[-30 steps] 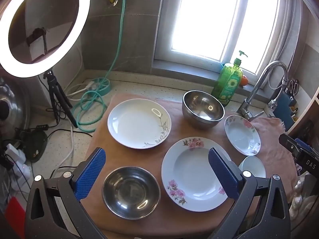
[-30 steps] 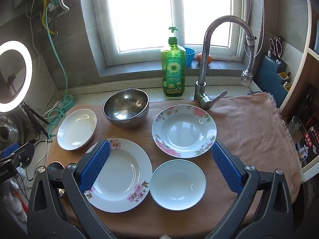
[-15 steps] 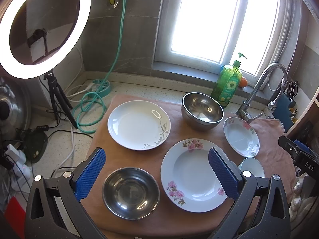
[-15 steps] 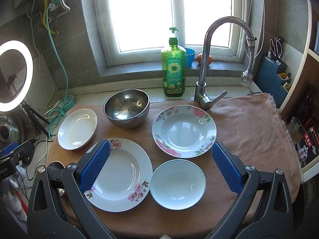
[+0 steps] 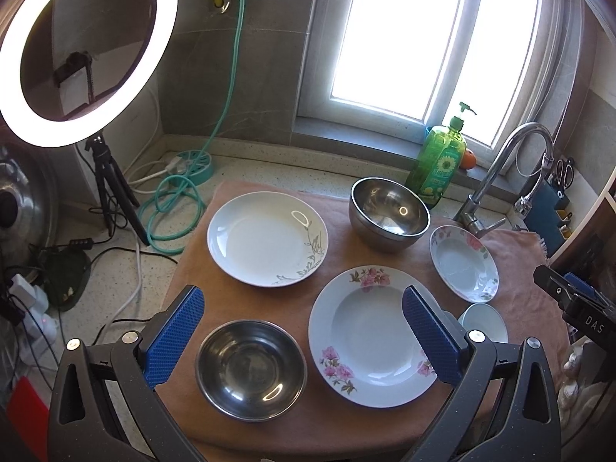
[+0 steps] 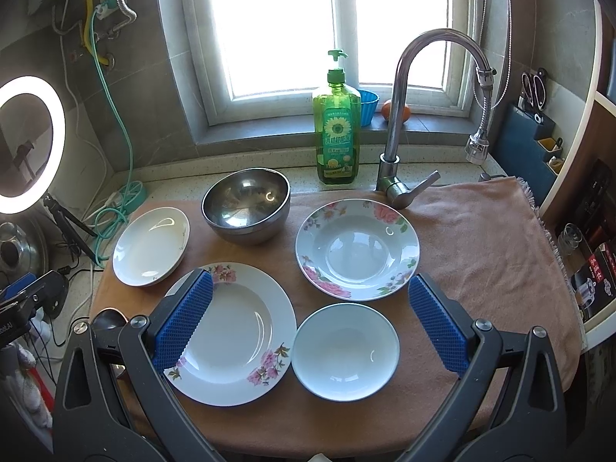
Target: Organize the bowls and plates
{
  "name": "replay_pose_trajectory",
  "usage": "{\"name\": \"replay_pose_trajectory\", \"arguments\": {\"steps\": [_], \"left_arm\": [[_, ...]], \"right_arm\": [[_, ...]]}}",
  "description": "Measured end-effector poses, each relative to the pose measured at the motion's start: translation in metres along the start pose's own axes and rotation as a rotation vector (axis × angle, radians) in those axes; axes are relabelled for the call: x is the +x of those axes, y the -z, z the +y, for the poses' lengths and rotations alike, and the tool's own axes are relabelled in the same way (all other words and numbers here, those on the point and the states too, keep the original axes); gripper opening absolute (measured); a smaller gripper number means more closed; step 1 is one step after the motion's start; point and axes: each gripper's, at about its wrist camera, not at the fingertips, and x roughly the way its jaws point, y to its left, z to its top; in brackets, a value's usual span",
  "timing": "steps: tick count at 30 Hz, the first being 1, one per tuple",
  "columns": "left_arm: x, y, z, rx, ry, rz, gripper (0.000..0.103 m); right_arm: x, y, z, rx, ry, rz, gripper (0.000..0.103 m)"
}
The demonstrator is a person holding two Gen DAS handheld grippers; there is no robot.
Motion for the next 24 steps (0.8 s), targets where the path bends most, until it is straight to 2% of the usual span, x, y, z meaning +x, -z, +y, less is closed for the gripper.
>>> {"name": "replay_pose_trajectory", "arguments": {"steps": [24], "left_arm": [[-0.0020, 0.0019, 0.0028, -0.012, 0.008, -0.001, 0.102]], "right_arm": [[0.0017, 0.0027, 0.0020, -0.004, -0.003, 0.007, 0.103]]}}
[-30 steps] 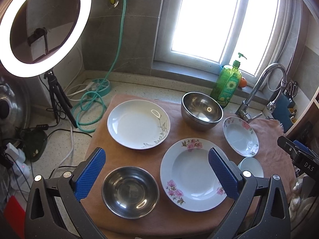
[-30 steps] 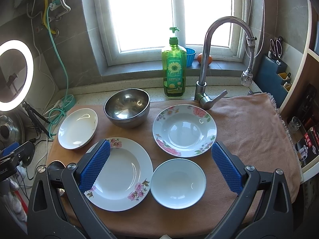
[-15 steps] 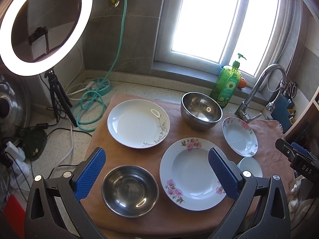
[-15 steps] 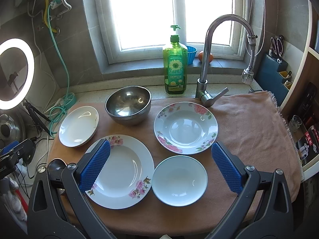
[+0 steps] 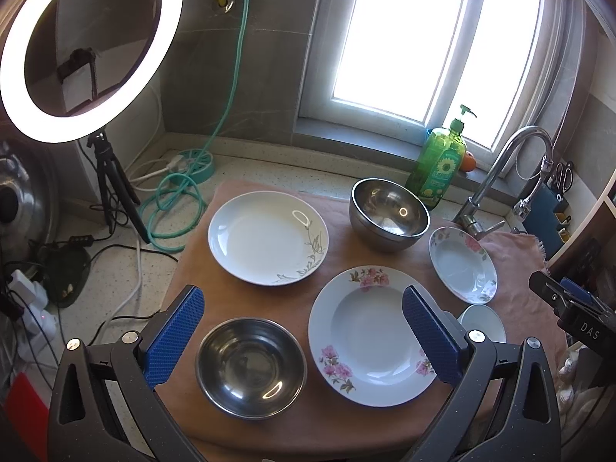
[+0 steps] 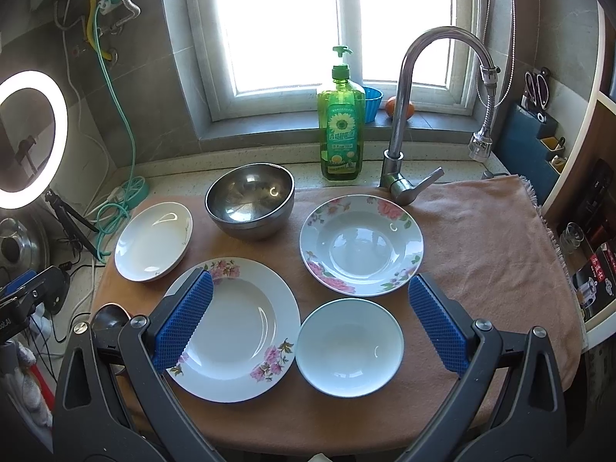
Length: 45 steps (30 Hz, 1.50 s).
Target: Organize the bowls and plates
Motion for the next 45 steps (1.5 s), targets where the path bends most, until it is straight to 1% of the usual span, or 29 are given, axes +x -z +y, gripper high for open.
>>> {"name": "replay_pose_trajectory", "arguments": {"steps": [23, 28, 32, 37, 41, 45], "left_arm": [[0.002, 0.001, -0.005, -0.001, 0.003, 0.007, 0.102], [0.004, 0.002, -0.005, -0.010, 0.005, 0.009, 0.102], [0.004, 0.005, -0.005, -0.022, -0.001, 0.013, 0.102], [0.004, 0.012, -0.002, -0.052, -0.015, 0.025, 0.102], [0.003, 0.019, 0.002, -0.087, -0.033, 0.035, 0.102], [0.002, 0.030, 0.005, -0.126, -0.047, 0.049, 0.102]], "right_arm": [[0.003, 0.003, 0.001, -0.002, -0.001, 0.007, 0.103], [0.007, 0.009, 0.001, -0.017, -0.011, 0.017, 0.103], [0.011, 0.000, -0.004, -0.040, -0.045, 0.023, 0.103], [0.012, -0.010, -0.009, -0.106, -0.070, 0.009, 0.103], [0.018, -0.019, -0.018, -0.128, -0.102, 0.029, 0.103], [0.032, -0.025, -0.028, -0.122, -0.180, 0.080, 0.103]]}}
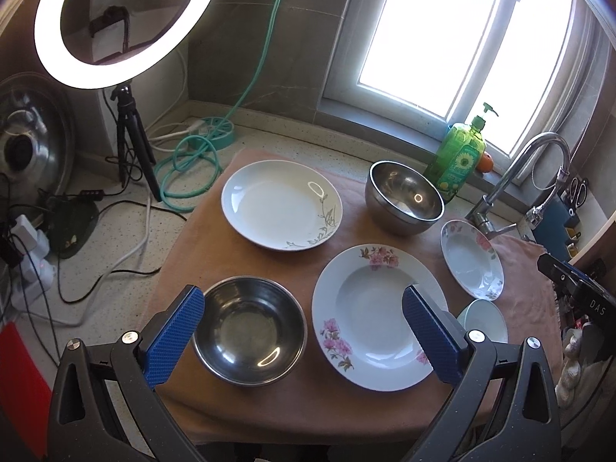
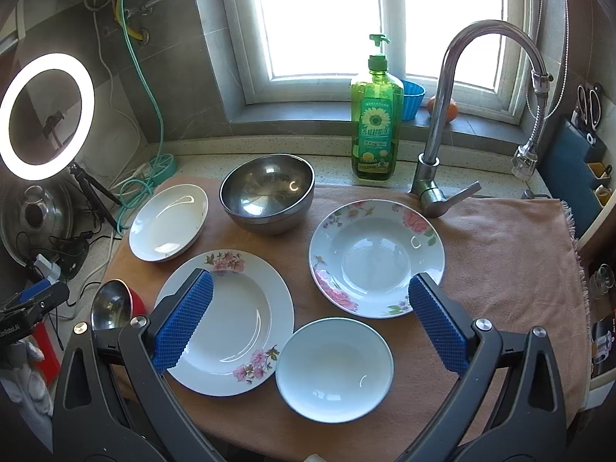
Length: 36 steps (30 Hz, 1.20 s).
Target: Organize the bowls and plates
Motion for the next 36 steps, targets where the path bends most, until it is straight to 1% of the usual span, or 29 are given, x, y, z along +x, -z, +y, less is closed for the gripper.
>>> {"name": "replay_pose_trajectory", "arguments": {"steps": [4, 6, 8, 10, 12, 13, 14, 16, 17, 19, 21, 23, 25, 26, 28, 30, 31, 36], "left_arm": [[-0.001, 0.012, 0.001, -0.038, -0.012, 0.013, 0.101], [-0.002, 0.017, 0.001, -0.058, -0.019, 0.020, 0.101], [-0.002, 0.024, 0.000, -0.076, -0.026, 0.030, 0.101], [-0.002, 0.031, -0.002, -0.093, -0.025, 0.041, 0.101], [-0.001, 0.038, -0.003, -0.105, -0.026, 0.051, 0.100], [0.000, 0.041, -0.004, -0.113, -0.023, 0.057, 0.096], [0.001, 0.045, -0.006, -0.120, -0.019, 0.066, 0.094], [0.003, 0.052, -0.008, -0.137, -0.010, 0.081, 0.090], [0.005, 0.055, -0.008, -0.150, -0.006, 0.087, 0.088], [0.007, 0.063, -0.009, -0.175, 0.013, 0.105, 0.081], [0.012, 0.070, -0.011, -0.194, 0.031, 0.127, 0.078], [0.018, 0.077, -0.012, -0.224, 0.054, 0.154, 0.071], [0.026, 0.084, -0.012, -0.255, 0.079, 0.182, 0.057], [0.030, 0.087, -0.011, -0.270, 0.093, 0.195, 0.055], [0.034, 0.092, -0.013, -0.289, 0.115, 0.212, 0.054], [0.038, 0.095, -0.014, -0.294, 0.120, 0.221, 0.053], [0.041, 0.096, -0.014, -0.301, 0.126, 0.226, 0.049], [0.054, 0.098, -0.013, -0.350, 0.157, 0.239, 0.043]], "right_arm": [[0.013, -0.004, -0.004, -0.042, -0.071, 0.036, 0.103], [0.020, -0.007, -0.006, -0.061, -0.115, 0.058, 0.099], [0.031, -0.009, -0.007, -0.075, -0.167, 0.098, 0.090], [0.044, -0.010, -0.008, -0.095, -0.208, 0.141, 0.089], [0.056, -0.011, -0.008, -0.114, -0.227, 0.174, 0.086], [0.061, -0.011, -0.009, -0.121, -0.242, 0.194, 0.081], [0.068, -0.011, -0.009, -0.126, -0.259, 0.217, 0.075], [0.079, -0.012, -0.008, -0.134, -0.290, 0.257, 0.069], [0.084, -0.012, -0.007, -0.140, -0.297, 0.274, 0.067], [0.094, -0.011, -0.005, -0.151, -0.321, 0.304, 0.064], [0.105, -0.011, -0.003, -0.163, -0.340, 0.332, 0.060], [0.118, -0.011, -0.002, -0.156, -0.353, 0.364, 0.058], [0.131, -0.011, -0.003, -0.134, -0.374, 0.401, 0.055], [0.137, -0.011, -0.003, -0.126, -0.382, 0.415, 0.050], [0.147, -0.012, -0.002, -0.116, -0.389, 0.435, 0.046], [0.155, -0.013, 0.000, -0.110, -0.395, 0.450, 0.046], [0.157, -0.014, 0.001, -0.112, -0.394, 0.453, 0.045], [0.170, -0.020, 0.008, -0.131, -0.385, 0.464, 0.045]]}}
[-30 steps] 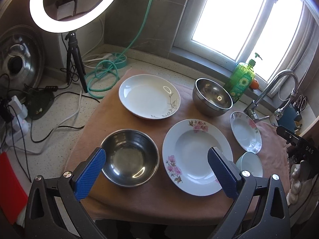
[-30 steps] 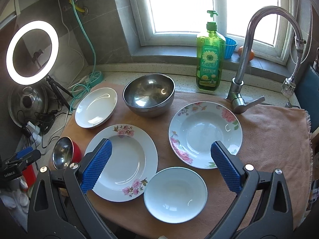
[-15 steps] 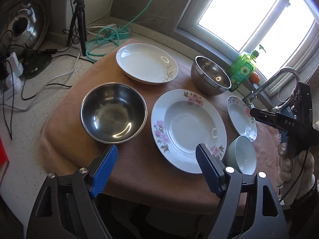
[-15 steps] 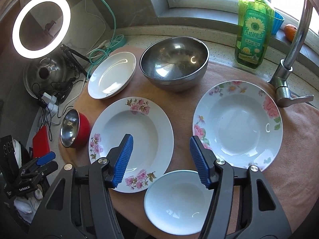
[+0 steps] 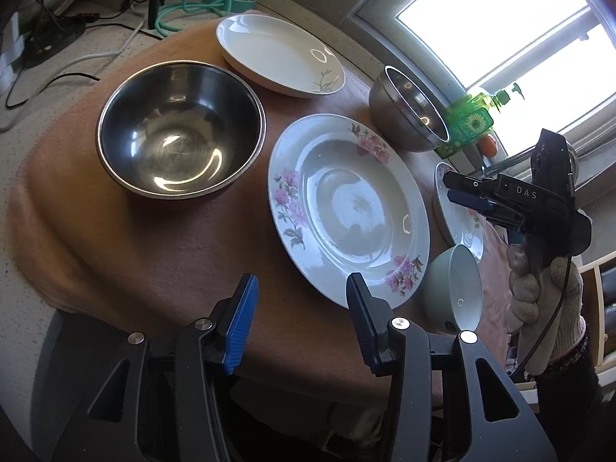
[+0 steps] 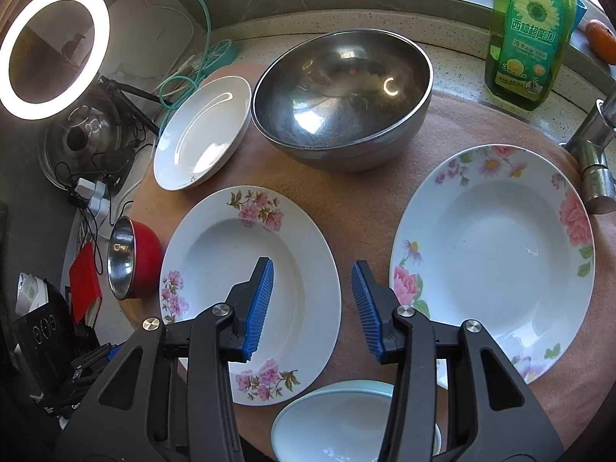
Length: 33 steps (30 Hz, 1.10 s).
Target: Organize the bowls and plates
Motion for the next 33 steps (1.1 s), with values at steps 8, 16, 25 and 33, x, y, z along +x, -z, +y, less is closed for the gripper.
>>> {"name": "replay_pose_trajectory", "arguments": {"steps": [8, 16, 25, 33], "left_arm": [[0.016, -0.003, 0.005, -0.028, 0.015, 0.016, 0.031], [0.027, -0.008, 0.011, -0.062, 0.031, 0.035, 0.026], [0.033, -0.013, 0.010, -0.055, 0.031, 0.034, 0.020], [0.037, -0.016, 0.011, -0.051, 0.034, 0.045, 0.019]], "right_arm": [[0.020, -0.013, -0.012, 0.055, -0.028, 0.043, 0.044], [0.034, -0.018, -0.010, 0.049, -0.029, 0.074, 0.040], [0.055, -0.022, -0.008, 0.052, -0.040, 0.113, 0.027], [0.058, -0.023, -0.005, 0.035, -0.031, 0.125, 0.026]]}}
